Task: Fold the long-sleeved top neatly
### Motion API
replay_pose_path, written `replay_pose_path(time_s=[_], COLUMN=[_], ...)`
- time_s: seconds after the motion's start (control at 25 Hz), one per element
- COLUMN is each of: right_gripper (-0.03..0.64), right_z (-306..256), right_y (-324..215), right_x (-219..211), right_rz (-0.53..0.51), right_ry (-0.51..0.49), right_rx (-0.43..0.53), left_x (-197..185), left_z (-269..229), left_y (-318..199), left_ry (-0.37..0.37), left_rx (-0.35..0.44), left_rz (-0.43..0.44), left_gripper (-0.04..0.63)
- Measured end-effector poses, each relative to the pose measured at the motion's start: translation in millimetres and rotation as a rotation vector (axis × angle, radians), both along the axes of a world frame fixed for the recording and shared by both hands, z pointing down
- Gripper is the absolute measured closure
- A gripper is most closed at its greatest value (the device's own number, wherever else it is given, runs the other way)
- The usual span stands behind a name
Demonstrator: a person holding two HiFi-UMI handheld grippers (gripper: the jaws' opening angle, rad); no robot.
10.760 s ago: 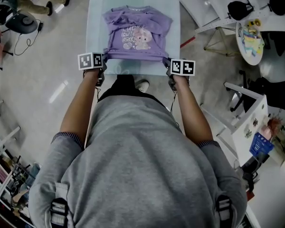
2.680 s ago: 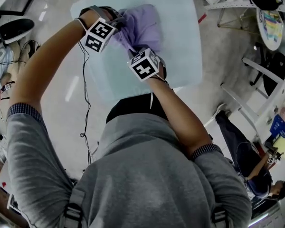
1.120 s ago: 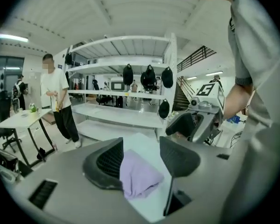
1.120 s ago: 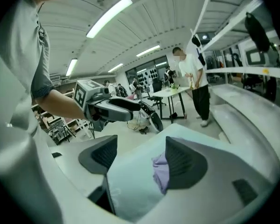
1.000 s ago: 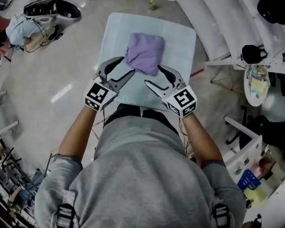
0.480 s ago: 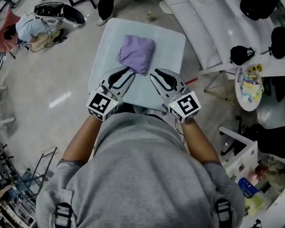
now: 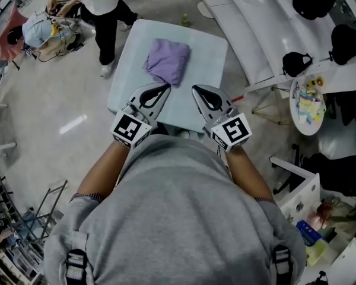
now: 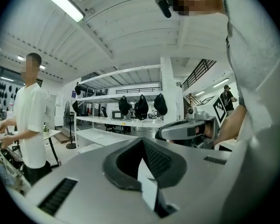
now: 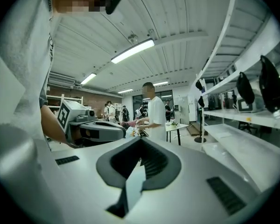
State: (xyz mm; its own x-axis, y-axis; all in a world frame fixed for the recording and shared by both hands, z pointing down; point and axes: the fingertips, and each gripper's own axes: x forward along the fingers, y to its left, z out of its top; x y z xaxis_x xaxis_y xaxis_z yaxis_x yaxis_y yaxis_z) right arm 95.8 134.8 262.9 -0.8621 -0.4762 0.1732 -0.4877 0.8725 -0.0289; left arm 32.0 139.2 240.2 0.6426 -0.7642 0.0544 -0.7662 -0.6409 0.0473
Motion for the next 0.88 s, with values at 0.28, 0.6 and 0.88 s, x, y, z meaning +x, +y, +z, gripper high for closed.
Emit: replay_pose_path(time_s=[0.28, 0.6, 0.88], right_gripper=[0.611, 0.611, 0.611], right_z=[-8, -14, -13], right_y=[7, 4, 0], right_x=[-1, -2, -6], right_rz=[-0.016, -0.024, -0.026], right_ry=[0.009, 0.000, -0.003], right_rx=[0.029, 0.036, 0.036], left_x=[-6, -10, -14], left_z=[-8, -12, -8], left_y=[1, -1, 0], left_ry=[0.001, -0.003, -0.004], left_rx=[0.024, 0.024, 0.010], left_rz=[-0.039, -0.064, -0.068], left_gripper=[0.578, 0.578, 0.578])
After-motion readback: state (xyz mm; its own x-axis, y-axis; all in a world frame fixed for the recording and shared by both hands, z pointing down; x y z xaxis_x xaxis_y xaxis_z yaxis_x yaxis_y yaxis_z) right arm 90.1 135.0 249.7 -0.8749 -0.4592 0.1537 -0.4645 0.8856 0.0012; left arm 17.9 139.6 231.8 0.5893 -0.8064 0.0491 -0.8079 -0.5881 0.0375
